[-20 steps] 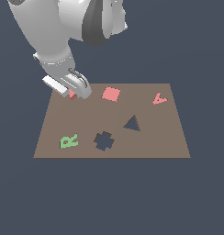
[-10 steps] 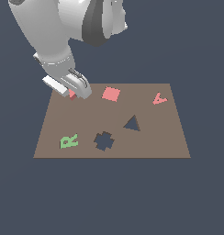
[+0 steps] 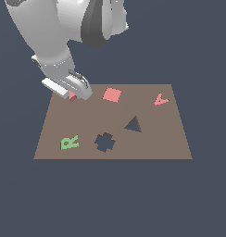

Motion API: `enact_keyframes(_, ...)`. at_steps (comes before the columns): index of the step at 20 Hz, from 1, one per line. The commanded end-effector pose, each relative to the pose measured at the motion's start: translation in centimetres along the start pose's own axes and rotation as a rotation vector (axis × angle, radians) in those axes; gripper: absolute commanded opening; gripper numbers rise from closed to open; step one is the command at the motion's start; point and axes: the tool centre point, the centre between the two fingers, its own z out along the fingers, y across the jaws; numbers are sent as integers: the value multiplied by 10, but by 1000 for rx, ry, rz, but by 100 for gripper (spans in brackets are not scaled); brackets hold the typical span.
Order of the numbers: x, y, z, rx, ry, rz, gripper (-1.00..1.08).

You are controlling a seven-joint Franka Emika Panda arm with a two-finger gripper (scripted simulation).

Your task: Insert a designated object into the corresponding slot on a board.

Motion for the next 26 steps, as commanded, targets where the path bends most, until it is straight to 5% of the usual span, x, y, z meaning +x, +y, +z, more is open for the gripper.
enact_keyframes(1,5,-1,0,0,3,-32,-100)
enact_keyframes(13,46,-12,-2,-1,3,-336,-100)
enact_keyframes(26,107,-66,-4,-2,3,-924,-100)
